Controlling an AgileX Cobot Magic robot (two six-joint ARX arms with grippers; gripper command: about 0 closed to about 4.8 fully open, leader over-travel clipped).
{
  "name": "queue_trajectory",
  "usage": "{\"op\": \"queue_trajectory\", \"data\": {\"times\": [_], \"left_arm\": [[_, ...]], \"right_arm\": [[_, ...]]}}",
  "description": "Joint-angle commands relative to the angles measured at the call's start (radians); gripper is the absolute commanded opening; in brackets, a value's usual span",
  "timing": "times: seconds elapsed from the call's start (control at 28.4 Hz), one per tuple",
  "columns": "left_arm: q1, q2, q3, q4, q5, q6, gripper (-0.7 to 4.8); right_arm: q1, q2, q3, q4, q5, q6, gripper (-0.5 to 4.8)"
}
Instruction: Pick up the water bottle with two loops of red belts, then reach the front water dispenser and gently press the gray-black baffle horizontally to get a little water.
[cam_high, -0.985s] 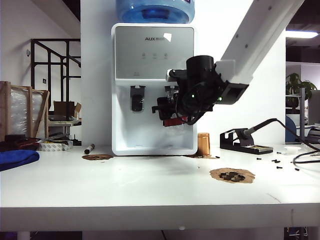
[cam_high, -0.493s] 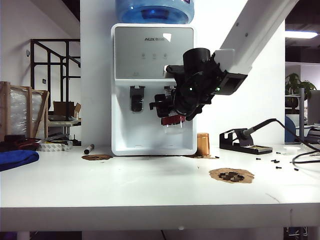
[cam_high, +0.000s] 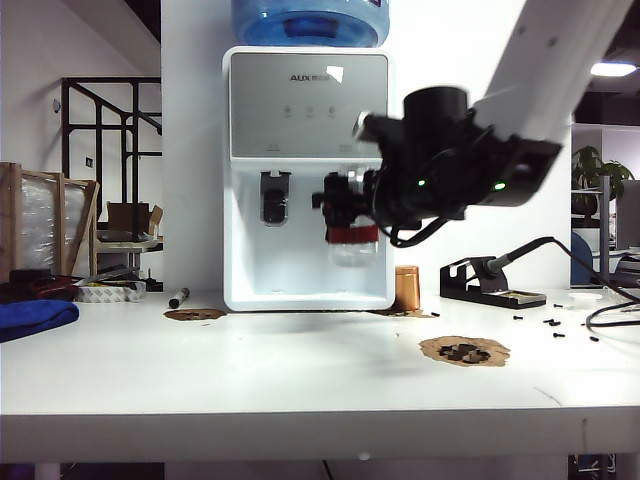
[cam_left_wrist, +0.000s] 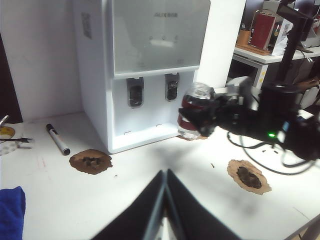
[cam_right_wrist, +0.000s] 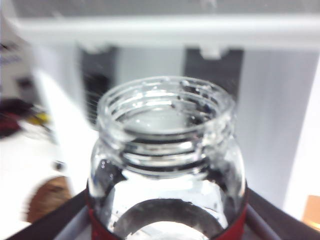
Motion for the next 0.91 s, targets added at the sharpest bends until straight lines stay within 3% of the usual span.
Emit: {"op": "queue_trajectory", "data": {"times": [0.04, 0.32, 0.42, 0.67, 0.77, 0.91], "left_arm": [[0.002, -0.019, 0.005, -0.021, -0.003, -0.003, -0.04], [0.003, -0.106, 0.005, -0.079, -0.091, -0.003, -0.04], [0.003, -0.138, 0.005, -0.107, -0.132, -0.003, -0.04], [0.003, -0.179, 0.005, -0.212, -0.254, -0.003, -0.04], [0.004, -0.184, 0.005, -0.23, -0.408, 0.004, -0.04], [0.003, -0.184, 0.005, -0.23, -0.524, 0.004, -0.04]], "right_arm": [[0.003, -0.036, -0.08, 0.159, -0.126, 0.061, -0.02], [0.019, -0.05, -0.204, 0.245, -0.505, 0.129, -0.02], [0.039, -0.051, -0.209, 0.223, -0.562, 0.119, -0.02], [0.097, -0.053, -0.209, 0.101, -0.499, -0.007, -0.02], [0.141, -0.053, -0.209, -0.002, -0.337, -0.1, -0.02], [0.158, -0.053, -0.209, -0.016, -0.288, -0.101, -0.02]]}}
